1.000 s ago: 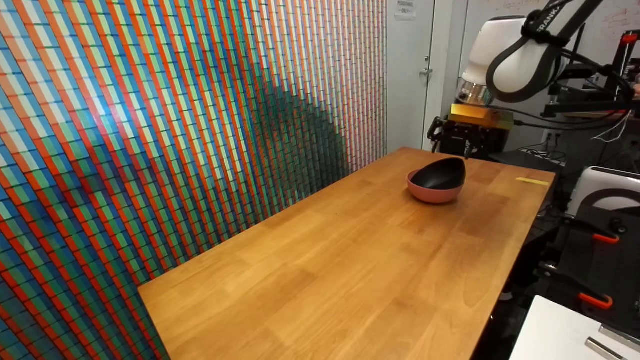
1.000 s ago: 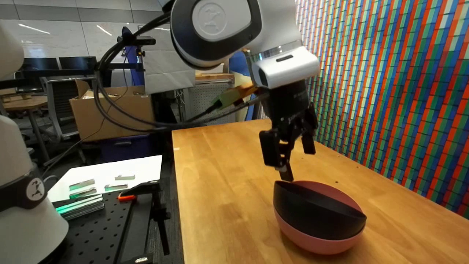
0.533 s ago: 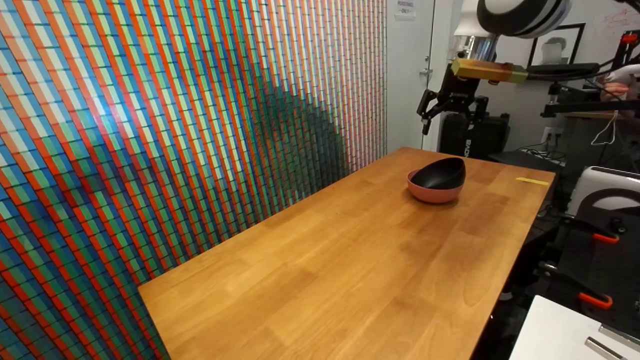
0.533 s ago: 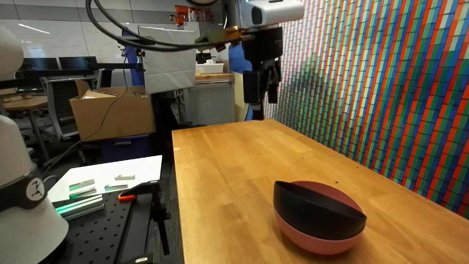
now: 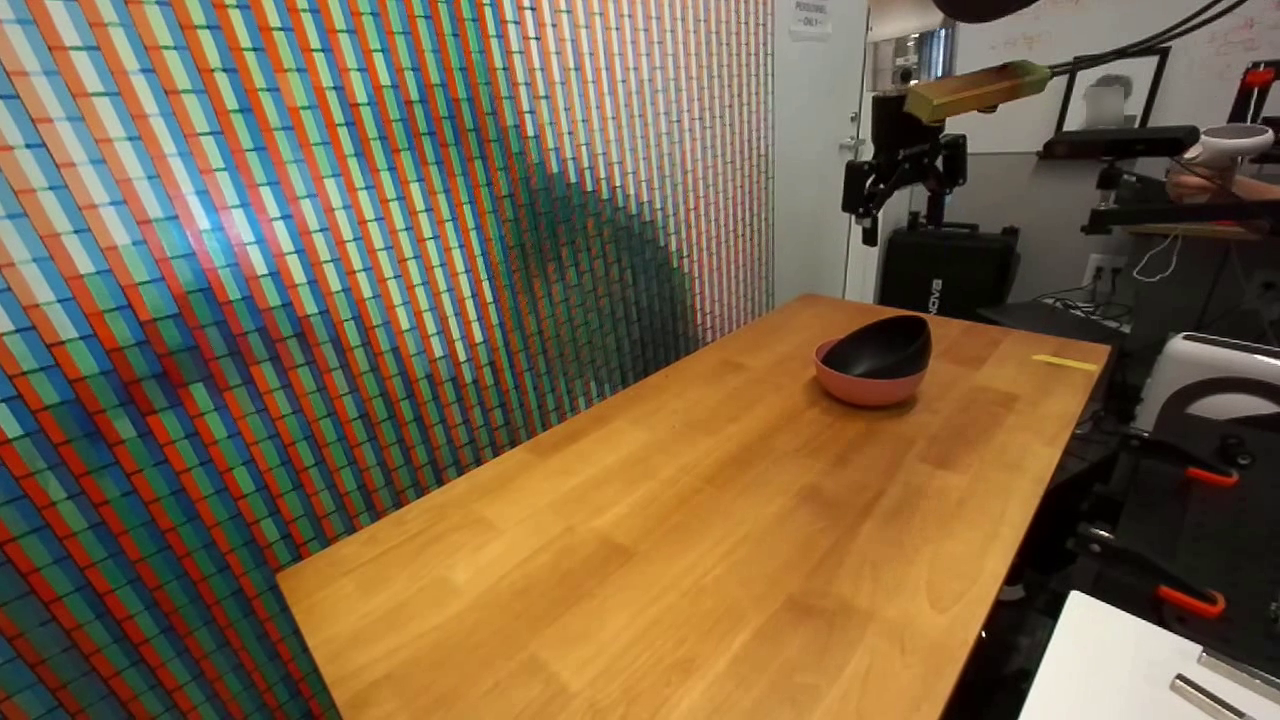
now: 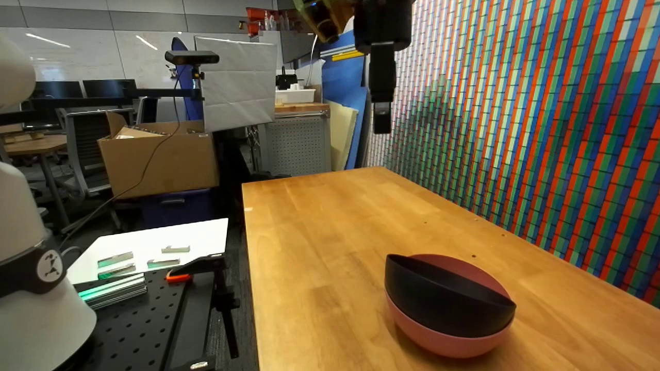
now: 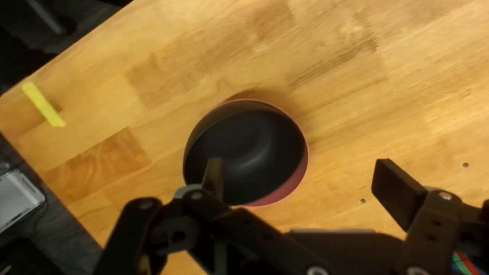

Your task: Put the black bowl on top of the pink bowl

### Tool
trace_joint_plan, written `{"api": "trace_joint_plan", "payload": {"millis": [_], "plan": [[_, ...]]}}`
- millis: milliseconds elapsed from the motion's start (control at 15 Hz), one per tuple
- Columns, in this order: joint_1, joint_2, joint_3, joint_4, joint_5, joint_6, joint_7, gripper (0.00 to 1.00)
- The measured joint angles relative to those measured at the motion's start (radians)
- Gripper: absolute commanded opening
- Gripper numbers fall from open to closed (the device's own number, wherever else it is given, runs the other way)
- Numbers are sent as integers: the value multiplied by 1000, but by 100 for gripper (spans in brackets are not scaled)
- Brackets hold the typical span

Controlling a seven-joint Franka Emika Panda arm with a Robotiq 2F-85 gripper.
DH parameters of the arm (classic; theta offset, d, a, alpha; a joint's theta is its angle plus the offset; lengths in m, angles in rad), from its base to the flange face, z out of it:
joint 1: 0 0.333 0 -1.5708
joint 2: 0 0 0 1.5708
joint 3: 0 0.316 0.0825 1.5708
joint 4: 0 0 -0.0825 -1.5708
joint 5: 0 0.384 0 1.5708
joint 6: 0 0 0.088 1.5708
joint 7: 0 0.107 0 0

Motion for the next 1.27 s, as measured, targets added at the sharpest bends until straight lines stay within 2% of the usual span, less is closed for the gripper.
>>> {"api": "trace_joint_plan", "payload": {"millis": [200, 333, 933, 1267], "plan": [[-4, 31, 9, 57, -163, -31, 0, 100], [-4, 51, 10, 89, -199, -35, -22, 100], [13, 125, 15, 188, -77, -56, -403, 100], [19, 155, 16, 219, -51, -98, -457, 100]]}}
